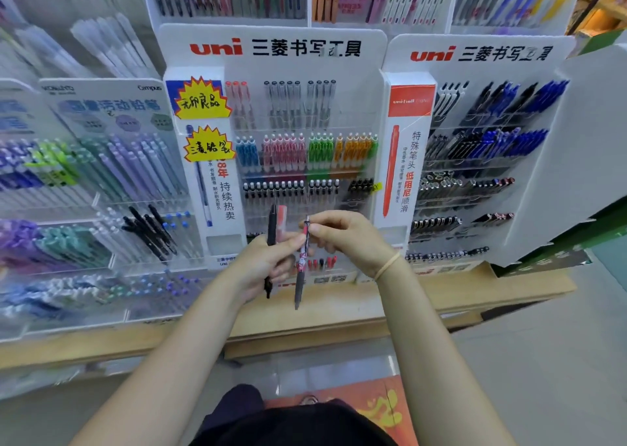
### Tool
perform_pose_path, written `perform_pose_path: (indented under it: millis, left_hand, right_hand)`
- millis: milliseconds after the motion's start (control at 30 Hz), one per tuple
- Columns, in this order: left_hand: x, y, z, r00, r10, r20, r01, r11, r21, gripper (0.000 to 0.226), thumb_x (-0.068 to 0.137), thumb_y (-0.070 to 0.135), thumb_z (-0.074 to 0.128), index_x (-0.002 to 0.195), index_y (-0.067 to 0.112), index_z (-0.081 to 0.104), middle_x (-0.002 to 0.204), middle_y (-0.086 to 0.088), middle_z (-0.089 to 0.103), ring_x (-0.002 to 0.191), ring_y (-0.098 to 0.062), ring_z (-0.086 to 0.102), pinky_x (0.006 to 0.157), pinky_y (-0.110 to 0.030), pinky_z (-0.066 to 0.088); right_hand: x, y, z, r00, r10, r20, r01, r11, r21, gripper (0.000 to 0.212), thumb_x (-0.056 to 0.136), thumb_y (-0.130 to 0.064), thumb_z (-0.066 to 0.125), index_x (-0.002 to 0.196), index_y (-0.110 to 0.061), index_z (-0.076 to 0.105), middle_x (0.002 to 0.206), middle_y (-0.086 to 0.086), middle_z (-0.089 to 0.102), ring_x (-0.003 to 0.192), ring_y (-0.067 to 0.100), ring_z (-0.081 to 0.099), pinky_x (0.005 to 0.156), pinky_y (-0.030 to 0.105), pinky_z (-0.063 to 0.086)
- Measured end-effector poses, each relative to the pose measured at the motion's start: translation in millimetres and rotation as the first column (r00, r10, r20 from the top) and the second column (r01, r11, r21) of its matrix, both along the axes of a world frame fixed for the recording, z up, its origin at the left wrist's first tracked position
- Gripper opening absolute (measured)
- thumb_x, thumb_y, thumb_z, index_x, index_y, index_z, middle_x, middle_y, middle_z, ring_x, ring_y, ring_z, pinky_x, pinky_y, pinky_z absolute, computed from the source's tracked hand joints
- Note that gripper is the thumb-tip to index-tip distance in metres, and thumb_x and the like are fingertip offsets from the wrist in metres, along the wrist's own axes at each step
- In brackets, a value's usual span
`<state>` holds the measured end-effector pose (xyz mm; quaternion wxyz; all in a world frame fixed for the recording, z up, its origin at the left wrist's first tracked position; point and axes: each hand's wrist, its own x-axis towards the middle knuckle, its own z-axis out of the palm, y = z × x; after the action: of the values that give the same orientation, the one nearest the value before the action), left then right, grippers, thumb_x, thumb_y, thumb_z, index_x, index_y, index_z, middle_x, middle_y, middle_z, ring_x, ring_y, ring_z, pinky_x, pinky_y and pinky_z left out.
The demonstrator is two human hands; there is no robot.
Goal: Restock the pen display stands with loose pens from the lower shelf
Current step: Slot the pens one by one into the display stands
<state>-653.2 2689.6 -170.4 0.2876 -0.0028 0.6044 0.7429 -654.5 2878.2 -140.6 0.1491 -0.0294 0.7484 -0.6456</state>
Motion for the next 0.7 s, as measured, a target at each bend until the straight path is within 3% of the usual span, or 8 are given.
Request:
perform_pose_path:
  millis: [100, 200, 300, 400, 567, 700]
  left_hand:
    - [6.4, -12.2, -21.1, 0.990, 0.122, 0.076, -0.113, 0.988, -0.109, 0.030, 0.091, 0.029, 0.070, 0.110, 0.006, 0.070, 0.051, -0.001, 0.034, 0.040, -0.009, 0.023, 0.041, -0.020, 0.020]
    - [17.4, -24.5, -40.2, 0.956, 0.254, 0.147, -0.236, 0.963, -0.130, 0.032, 0.092, 0.028, 0.070, 0.106, 0.000, 0.062, 0.068, -0.003, 0.052, 0.042, -0.009, 0.031, 0.040, -0.020, 0.023]
    - [26.7, -30.3, -48.6, 0.942, 0.265, 0.206, -0.246, 0.963, -0.114, 0.018, 0.100, 0.022, 0.060, 0.100, 0.005, 0.056, 0.074, -0.005, 0.057, 0.044, -0.011, 0.039, 0.038, -0.019, 0.026]
    - [28.8, -31.9, -46.8, 0.928, 0.268, 0.259, -0.263, 0.963, -0.052, 0.017, 0.103, 0.019, 0.054, 0.105, 0.003, 0.057, 0.076, -0.009, 0.058, 0.048, -0.015, 0.045, 0.038, -0.019, 0.031]
    - [30.6, -36.7, -43.8, 0.920, 0.232, 0.315, -0.267, 0.961, 0.070, 0.030, 0.104, 0.019, 0.050, 0.119, -0.005, 0.059, 0.079, -0.013, 0.062, 0.056, -0.017, 0.053, 0.040, -0.019, 0.033]
    - [31.8, -43.7, -45.3, 0.914, 0.200, 0.352, -0.252, 0.962, 0.109, 0.038, 0.104, 0.027, 0.050, 0.125, -0.003, 0.059, 0.083, -0.012, 0.064, 0.061, -0.016, 0.056, 0.044, -0.019, 0.036]
  right_hand:
    - [2.6, -6.7, -10.2, 0.998, -0.070, -0.003, 0.070, 0.998, -0.009, 0.008, 0.093, -0.010, 0.067, 0.097, -0.005, 0.070, 0.076, 0.003, 0.069, 0.069, 0.010, 0.062, 0.066, 0.029, 0.051]
    - [2.1, -11.5, -15.8, 0.966, -0.246, -0.079, 0.247, 0.969, 0.011, 0.005, 0.091, -0.008, 0.067, 0.094, -0.007, 0.070, 0.082, 0.008, 0.072, 0.076, 0.018, 0.069, 0.071, 0.032, 0.056]
    - [-0.4, -15.3, -17.6, 0.919, -0.349, -0.185, 0.354, 0.935, -0.006, 0.010, 0.091, -0.006, 0.066, 0.098, -0.011, 0.070, 0.095, 0.011, 0.072, 0.090, 0.024, 0.071, 0.078, 0.034, 0.059]
    - [-3.6, -23.6, -17.7, 0.902, -0.334, -0.274, 0.356, 0.934, 0.032, 0.015, 0.092, -0.004, 0.065, 0.104, -0.010, 0.070, 0.098, 0.005, 0.071, 0.095, 0.021, 0.069, 0.087, 0.035, 0.058]
    - [-6.8, -39.9, -19.5, 0.893, -0.301, -0.335, 0.345, 0.935, 0.079, 0.017, 0.092, -0.004, 0.065, 0.107, -0.011, 0.071, 0.097, 0.001, 0.072, 0.094, 0.015, 0.068, 0.089, 0.035, 0.057]
    - [-9.1, -36.7, -9.2, 0.845, -0.365, -0.390, 0.402, 0.915, 0.014, 0.017, 0.091, -0.003, 0.064, 0.106, -0.007, 0.072, 0.098, 0.004, 0.072, 0.093, 0.016, 0.068, 0.086, 0.029, 0.057]
